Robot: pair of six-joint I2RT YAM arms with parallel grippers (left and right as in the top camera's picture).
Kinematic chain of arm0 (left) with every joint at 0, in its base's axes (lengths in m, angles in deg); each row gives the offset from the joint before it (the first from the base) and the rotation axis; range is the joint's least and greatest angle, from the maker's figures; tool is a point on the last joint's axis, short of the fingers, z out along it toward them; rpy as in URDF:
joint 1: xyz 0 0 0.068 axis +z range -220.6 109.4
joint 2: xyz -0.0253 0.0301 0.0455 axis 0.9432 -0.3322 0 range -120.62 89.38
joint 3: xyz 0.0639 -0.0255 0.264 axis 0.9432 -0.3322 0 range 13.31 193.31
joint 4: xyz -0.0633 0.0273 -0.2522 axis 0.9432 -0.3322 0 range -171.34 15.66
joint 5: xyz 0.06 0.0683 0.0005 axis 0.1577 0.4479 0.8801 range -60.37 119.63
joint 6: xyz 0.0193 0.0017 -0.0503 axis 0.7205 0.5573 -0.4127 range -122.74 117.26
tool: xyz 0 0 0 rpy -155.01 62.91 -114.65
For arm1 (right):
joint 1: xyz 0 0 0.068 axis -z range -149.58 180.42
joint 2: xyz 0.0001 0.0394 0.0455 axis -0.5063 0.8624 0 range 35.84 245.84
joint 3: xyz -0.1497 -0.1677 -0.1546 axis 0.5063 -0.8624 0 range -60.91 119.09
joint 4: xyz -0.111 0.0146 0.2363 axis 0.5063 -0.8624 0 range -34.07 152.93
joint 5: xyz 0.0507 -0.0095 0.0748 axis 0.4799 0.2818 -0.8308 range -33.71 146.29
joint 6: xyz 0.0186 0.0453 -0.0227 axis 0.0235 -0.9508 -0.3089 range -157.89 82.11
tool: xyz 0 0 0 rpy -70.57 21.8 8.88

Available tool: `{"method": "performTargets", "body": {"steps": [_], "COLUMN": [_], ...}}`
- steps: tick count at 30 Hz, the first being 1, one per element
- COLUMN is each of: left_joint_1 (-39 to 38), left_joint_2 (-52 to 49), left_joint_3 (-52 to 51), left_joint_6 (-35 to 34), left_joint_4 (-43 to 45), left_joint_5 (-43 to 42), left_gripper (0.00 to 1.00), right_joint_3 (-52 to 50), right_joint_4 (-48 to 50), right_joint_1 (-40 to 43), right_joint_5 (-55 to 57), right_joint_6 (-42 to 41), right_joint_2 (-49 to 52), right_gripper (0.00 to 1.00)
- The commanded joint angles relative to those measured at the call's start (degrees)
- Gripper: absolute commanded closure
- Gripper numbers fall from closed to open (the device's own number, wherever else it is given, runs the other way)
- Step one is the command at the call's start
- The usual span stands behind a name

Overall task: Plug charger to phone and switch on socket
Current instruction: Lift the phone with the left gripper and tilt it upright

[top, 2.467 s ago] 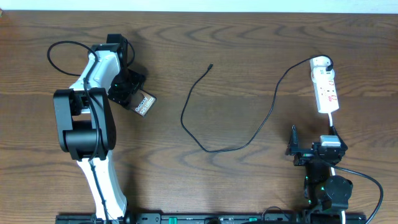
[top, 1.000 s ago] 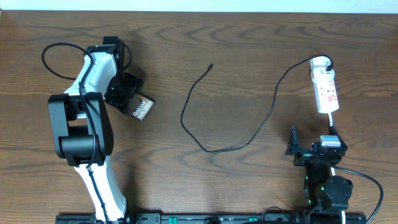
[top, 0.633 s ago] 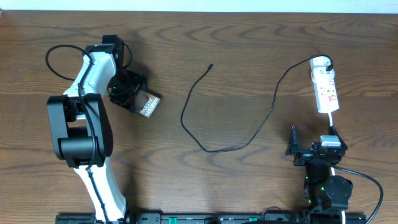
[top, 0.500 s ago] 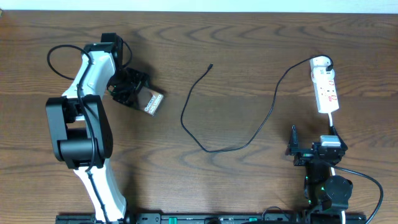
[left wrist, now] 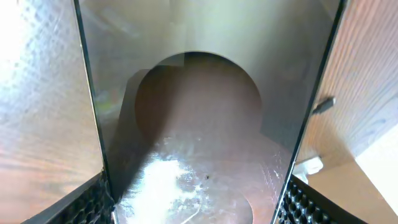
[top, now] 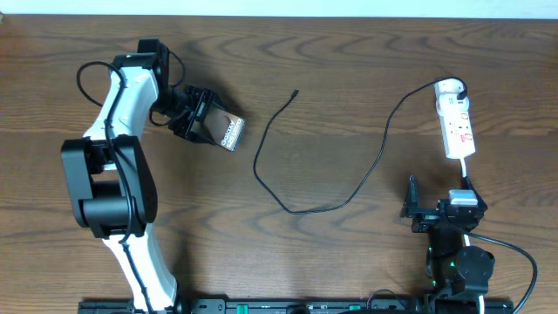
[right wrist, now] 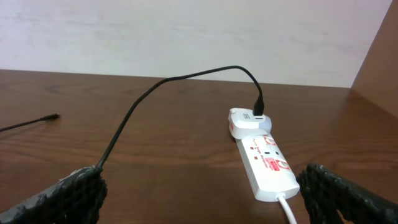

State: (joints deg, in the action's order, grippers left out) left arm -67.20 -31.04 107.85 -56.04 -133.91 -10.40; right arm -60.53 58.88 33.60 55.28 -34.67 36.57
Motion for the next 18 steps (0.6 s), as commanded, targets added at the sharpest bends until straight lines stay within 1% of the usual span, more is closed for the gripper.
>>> {"method": "performTargets", "body": {"steps": [1, 8, 12, 15, 18], "left_joint_1": [2.5, 5.4, 5.5, 5.6, 5.6], "left_joint_2": [2.3, 2.3, 2.3, 2.3, 2.3], "left_joint_3": [2.0, 2.0, 2.0, 2.0, 2.0], "left_joint_6": [3.0, 8.1, 12.0, 15.0, 16.1], "left_joint_4": [-2.8, -7.7, -10.1, -11.2, -12.3], "left_joint_5": [-5.0, -7.4, -7.7, -10.4, -10.6], "left_gripper": [0.73, 0.74, 0.74, 0.74, 0.75], "right_joint_3": [-0.1, -0.1, -0.1, -0.1, -0.1], "right_joint_4": [-0.3, -0.3, -0.3, -0.3, -0.3], "right_joint_1": [-0.5, -0.5, -0.5, -0.5, -0.5], "right_joint_5": [0.5, 0.5, 0.5, 0.5, 0.5], "right_joint_6": [0.5, 0.5, 0.5, 0.5, 0.5], "right_joint_2": [0.0, 0.0, 0.0, 0.0, 0.0], "right_gripper": [0.01, 0.01, 0.01, 0.01, 0.01]}}
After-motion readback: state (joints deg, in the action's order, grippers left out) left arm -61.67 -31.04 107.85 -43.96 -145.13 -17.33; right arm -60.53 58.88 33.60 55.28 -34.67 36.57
